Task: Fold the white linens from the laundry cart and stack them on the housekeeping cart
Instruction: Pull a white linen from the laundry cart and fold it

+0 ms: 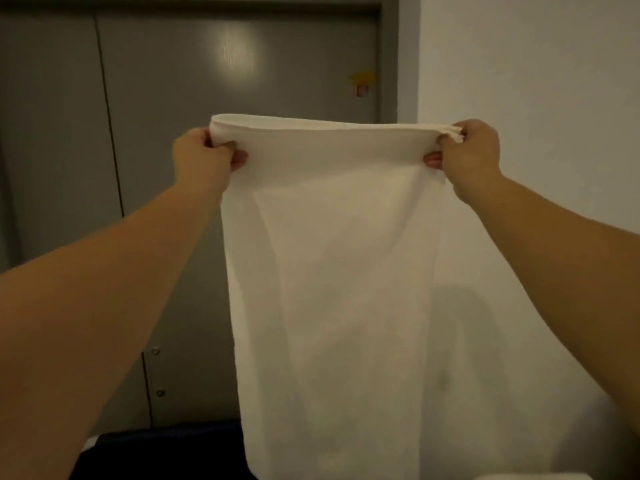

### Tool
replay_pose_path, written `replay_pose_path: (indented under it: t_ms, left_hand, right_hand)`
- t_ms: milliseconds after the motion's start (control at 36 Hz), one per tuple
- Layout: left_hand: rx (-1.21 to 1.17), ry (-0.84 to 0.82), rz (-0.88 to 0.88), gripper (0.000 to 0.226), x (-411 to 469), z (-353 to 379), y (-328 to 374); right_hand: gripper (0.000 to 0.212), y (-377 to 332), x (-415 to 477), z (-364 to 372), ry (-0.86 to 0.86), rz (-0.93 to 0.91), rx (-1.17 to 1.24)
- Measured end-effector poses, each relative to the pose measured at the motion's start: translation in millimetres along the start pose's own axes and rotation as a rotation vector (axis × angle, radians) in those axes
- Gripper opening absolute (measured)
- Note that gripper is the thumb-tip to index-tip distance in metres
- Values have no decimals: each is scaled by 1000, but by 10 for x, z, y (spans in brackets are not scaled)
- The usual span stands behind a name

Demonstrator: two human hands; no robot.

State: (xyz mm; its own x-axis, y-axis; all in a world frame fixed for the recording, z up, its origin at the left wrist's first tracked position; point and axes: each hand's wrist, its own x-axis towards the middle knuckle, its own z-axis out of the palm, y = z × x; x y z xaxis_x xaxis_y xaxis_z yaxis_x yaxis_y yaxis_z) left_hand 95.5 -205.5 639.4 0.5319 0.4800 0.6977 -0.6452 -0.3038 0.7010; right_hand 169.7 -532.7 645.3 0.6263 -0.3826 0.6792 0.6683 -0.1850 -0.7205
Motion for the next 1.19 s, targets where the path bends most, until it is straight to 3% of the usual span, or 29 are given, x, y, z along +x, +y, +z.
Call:
replay_pose_path:
  t_ms: [194, 417, 556, 694, 1194]
  left_hand:
    - [6, 21, 78, 30, -396, 870, 591]
    - [-46, 15, -8, 31, -1085, 1756, 999]
    - [-68, -35, -81, 22, -1514, 2171, 1071]
    - [-132, -103, -147, 30, -1986, 2466, 1120]
    - [-158, -224, -291, 18, -3655, 3131, 1182]
  right_hand:
    - [14, -76, 444, -1166, 30, -76, 69]
    - [13, -25, 788, -2366, 18, -72, 18]
    - [22, 109, 810, -2989, 39, -37, -56]
    - [13, 239, 676, -3632, 71, -2, -131]
    - [11, 660, 38, -5340, 49, 147, -365]
